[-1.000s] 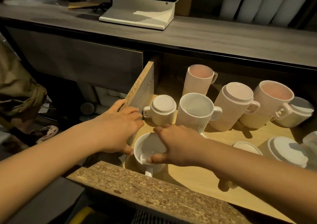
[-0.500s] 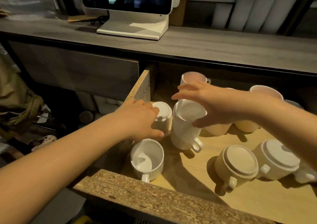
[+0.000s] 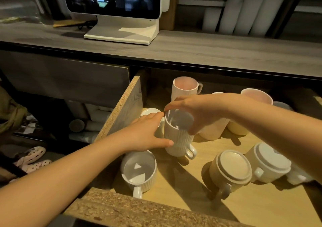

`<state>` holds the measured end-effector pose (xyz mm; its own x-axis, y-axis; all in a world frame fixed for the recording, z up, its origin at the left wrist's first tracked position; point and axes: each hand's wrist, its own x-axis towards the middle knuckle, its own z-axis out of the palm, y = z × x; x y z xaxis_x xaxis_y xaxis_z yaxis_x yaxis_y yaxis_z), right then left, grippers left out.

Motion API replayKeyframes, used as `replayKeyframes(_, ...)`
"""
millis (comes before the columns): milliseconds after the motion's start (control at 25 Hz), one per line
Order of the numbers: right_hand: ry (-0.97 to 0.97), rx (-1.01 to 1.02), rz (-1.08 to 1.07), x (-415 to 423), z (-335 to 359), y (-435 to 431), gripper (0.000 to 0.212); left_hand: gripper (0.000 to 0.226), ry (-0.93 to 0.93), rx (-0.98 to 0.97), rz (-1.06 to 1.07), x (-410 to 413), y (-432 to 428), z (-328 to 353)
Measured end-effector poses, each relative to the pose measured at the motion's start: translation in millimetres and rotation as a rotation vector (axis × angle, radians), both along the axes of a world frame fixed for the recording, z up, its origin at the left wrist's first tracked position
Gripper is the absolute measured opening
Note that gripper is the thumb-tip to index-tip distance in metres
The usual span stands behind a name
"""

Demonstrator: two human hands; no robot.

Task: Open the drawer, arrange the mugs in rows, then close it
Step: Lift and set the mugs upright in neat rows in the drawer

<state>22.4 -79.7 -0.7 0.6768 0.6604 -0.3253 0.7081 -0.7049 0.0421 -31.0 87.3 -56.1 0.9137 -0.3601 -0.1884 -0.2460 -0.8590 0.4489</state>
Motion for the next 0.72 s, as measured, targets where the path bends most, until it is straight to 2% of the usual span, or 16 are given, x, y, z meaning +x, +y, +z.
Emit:
replayKeyframes(120,-0.026,0.062,-0.036,0.0,-4.1,-0.6,0.084,0.088,-0.025,-0.045,0.027,1.0,1.0,-5.6)
replayKeyframes(200,-0.019,0.164,-0.138,-1.7,-2.2,-6.2,0.081,0.086,-0.043,-0.122,0.035,0.2,0.2,-6.2)
replayKeyframes(360,0.085,0.433,-0.277,-15.1,12.0,-18.3,0.063,0.08,-0.098,-0.378,0.012,-4.9,-4.1,0.5)
replayKeyframes(480,0.151,0.557,-0.354,-29.0,16.0,-25.6,0.053,0.076,-0.123,-0.46,-0.018,-8.3,-5.2,8.3)
replayKeyframes(600,0.235,0.543,-0.359,-43.5,14.7,-37.7,0.063,0.076,-0.087,-0.451,-0.088,-11.8,-3.8,16.6)
replayKeyframes(720,0.297,0.527,-0.275,-63.2,14.1,-46.8,0.079,0.075,0.005,-0.429,-0.151,-16.4,-2.5,21.3)
